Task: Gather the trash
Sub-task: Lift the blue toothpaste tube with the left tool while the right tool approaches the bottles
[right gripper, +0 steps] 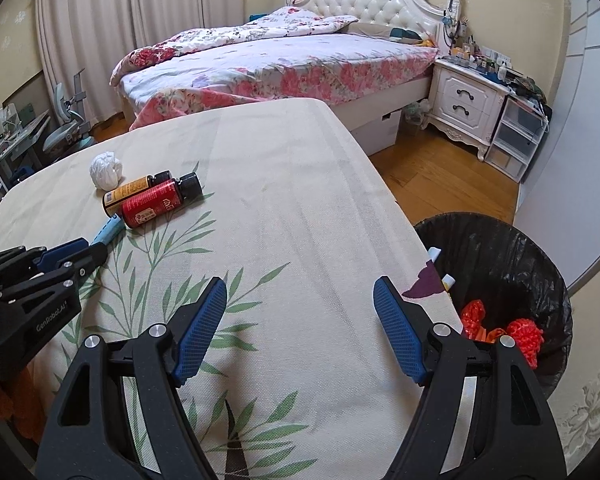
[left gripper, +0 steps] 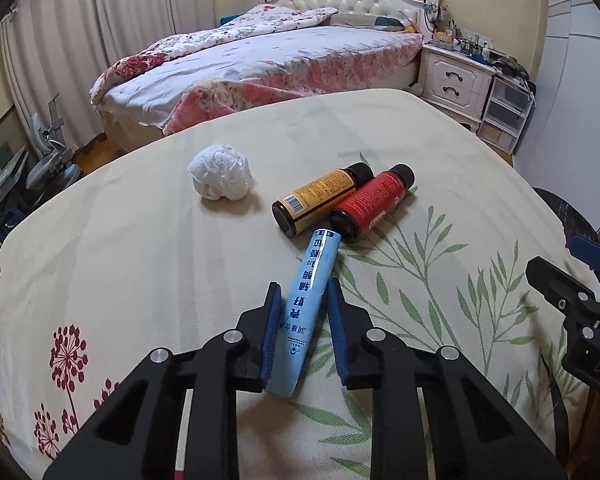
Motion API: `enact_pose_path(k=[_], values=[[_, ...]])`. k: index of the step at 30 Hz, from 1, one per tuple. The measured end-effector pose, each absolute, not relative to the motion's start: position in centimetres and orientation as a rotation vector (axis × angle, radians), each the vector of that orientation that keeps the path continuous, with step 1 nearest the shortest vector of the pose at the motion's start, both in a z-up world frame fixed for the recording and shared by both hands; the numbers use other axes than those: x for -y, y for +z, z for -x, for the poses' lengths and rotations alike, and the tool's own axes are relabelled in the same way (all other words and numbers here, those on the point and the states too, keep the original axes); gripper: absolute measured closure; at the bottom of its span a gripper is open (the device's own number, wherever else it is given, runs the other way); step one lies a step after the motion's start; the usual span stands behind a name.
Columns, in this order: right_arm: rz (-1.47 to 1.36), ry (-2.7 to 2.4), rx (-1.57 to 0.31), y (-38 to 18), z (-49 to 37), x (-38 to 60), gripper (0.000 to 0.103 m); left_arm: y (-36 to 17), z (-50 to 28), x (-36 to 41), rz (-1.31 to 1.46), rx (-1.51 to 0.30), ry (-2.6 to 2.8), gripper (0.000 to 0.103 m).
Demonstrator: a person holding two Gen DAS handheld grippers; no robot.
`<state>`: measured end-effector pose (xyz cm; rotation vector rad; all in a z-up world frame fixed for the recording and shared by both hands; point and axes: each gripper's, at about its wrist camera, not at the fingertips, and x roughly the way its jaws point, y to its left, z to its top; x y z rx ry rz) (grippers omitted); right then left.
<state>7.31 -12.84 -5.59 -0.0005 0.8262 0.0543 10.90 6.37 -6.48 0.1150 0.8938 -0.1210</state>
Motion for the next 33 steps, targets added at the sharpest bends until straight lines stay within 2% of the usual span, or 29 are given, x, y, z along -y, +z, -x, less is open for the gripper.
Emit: enact_pose_path(k=[15,24,33], values=[[0.025,0.107,-0.836,-5.8,-8.3,10.0,0.029,-6.4,-8.0,-11.7,-0.039,-0.903,0.006,0.080],[0.018,0.093,-0.859,-6.0,-11.8,8.3,0.029,-6.2,-7.8,-16.4,0.004,-0.898,0.108,0.082],[0.030,0.072,-0.889,-6.4,-15.4,7.1,0.029,-6.3,-7.8,-17.3,0.019,-0.889,0.100,0.082]])
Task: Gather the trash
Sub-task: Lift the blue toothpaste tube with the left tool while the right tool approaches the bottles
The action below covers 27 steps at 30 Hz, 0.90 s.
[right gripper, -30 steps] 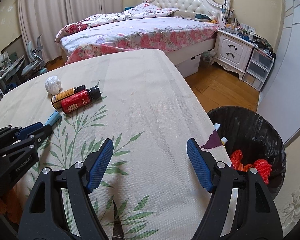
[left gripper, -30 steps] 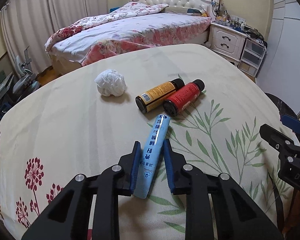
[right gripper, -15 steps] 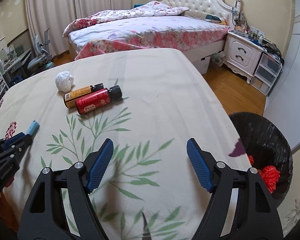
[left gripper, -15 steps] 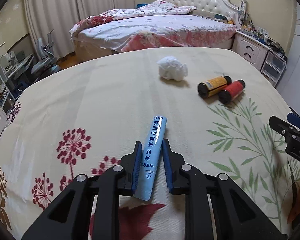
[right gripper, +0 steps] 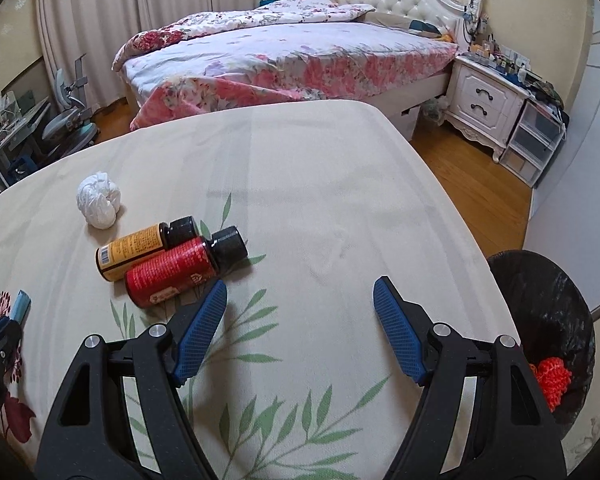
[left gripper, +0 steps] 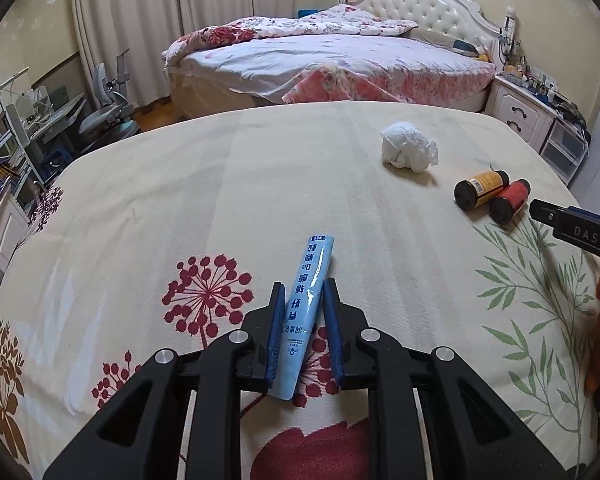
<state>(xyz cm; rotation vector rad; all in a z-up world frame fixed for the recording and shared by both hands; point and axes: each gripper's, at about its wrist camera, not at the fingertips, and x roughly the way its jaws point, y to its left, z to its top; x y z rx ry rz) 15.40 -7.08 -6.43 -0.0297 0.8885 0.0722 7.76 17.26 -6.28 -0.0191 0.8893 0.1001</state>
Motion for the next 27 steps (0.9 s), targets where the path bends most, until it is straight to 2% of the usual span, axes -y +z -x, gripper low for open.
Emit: enact_pose_path(k=[16,25,27], values=[[-0.024,0.023,-0.839,-5.3,-16.5,7.3,0.029,-6.3,-8.3,-18.1,0.073,-0.888,0.080,0.082],[0.027,0.101,-0.860,-5.4,-16.2,3.8,0.029,-6.2,-8.3,-18.2,0.086,-0.886,0.074,0.082],[0.038,0.101,-0.868,-5.7,-16.1,3.6,0.033,-6.2,-8.3,-18.3,0.090,-0.885,0.072,0.082]])
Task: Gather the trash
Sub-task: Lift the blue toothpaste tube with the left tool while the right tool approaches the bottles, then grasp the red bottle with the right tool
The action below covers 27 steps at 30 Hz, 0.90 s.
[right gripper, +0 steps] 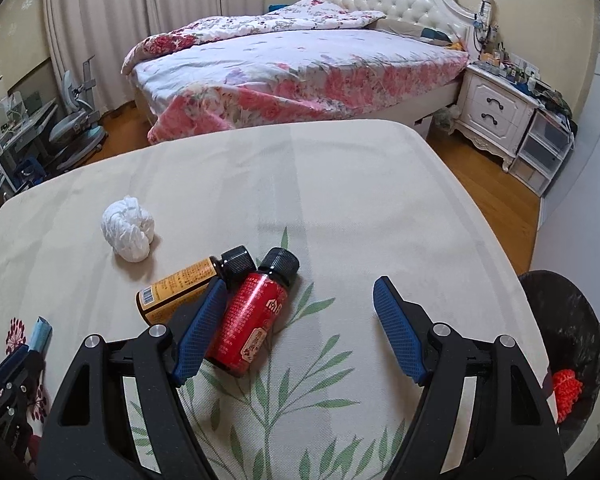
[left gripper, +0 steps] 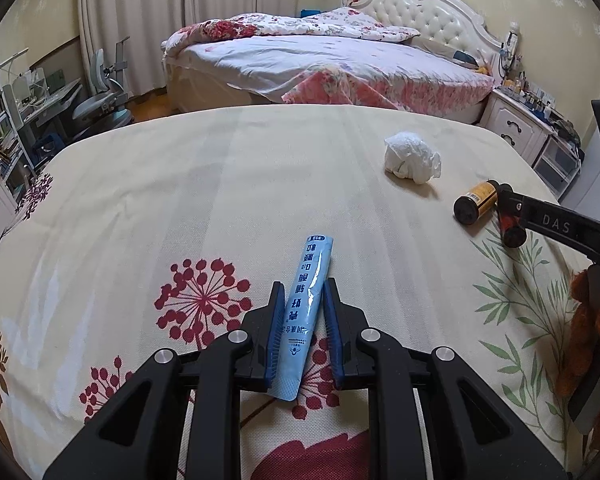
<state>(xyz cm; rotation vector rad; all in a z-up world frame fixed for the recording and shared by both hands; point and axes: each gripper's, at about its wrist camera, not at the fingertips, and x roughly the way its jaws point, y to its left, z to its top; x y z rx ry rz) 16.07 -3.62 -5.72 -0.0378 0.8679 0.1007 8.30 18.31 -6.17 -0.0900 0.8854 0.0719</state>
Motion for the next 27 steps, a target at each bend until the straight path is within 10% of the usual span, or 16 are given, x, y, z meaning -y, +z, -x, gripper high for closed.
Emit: enact_pose_path(k=[14,27], values=[[0.077,0.143,-0.889,-6.3,-15.7,3.2,0.080,-6.2,-8.3,-18.3,0.089,-0.886,0.073,0.082],[0.085,0.157,-0.888,-6.4,-12.1,5.0,0.080,-6.1,-8.3,-18.2,0.072,-0.885,0.084,0.082]])
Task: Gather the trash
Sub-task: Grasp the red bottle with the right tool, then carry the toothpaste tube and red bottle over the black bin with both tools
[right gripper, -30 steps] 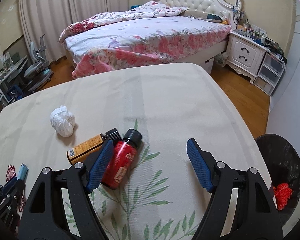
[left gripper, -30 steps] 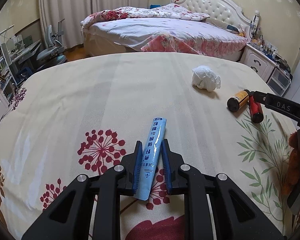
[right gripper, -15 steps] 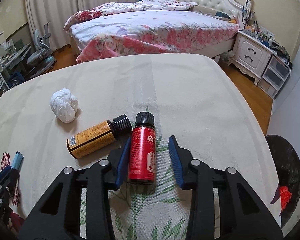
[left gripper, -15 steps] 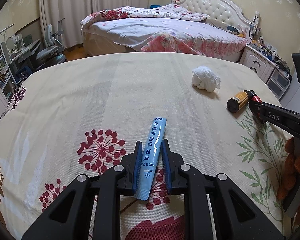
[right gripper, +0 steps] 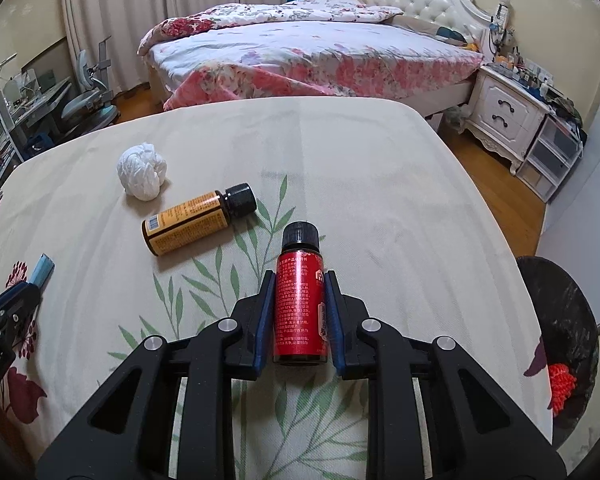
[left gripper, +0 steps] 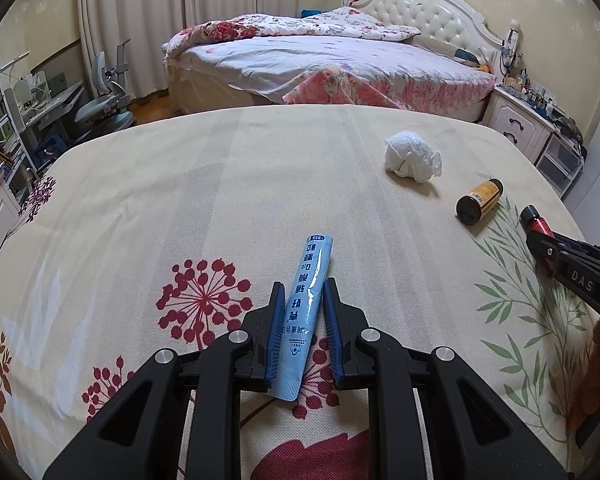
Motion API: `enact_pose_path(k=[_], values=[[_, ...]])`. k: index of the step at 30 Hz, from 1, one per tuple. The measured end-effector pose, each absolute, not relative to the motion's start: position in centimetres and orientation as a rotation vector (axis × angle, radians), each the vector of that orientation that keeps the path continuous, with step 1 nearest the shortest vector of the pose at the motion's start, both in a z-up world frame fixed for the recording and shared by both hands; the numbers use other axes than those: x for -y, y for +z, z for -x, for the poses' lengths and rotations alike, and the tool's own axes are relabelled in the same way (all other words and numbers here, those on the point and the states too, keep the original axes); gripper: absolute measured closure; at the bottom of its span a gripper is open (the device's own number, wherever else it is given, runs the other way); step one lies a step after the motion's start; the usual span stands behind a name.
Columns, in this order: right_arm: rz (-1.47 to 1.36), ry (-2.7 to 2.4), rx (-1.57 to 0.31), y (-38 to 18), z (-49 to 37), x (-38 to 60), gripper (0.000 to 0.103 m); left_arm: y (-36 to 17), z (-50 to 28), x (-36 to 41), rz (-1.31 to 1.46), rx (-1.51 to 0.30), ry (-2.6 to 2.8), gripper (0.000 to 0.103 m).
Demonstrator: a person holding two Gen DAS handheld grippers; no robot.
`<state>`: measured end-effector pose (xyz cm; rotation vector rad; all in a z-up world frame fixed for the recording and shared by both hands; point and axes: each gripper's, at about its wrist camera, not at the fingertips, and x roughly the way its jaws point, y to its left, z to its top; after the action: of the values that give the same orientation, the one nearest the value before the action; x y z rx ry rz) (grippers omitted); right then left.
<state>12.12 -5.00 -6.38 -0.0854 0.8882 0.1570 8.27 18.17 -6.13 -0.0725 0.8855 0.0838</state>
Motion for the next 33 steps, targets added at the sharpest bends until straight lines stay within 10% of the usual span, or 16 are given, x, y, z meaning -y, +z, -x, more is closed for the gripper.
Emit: enact_pose_path(k=[33], values=[[-0.002,0.033,-0.772,-3.5,-3.4,16.4,0.080,-2.1,-4.7,-5.0,0.018,-0.738,-0.140,0.086]])
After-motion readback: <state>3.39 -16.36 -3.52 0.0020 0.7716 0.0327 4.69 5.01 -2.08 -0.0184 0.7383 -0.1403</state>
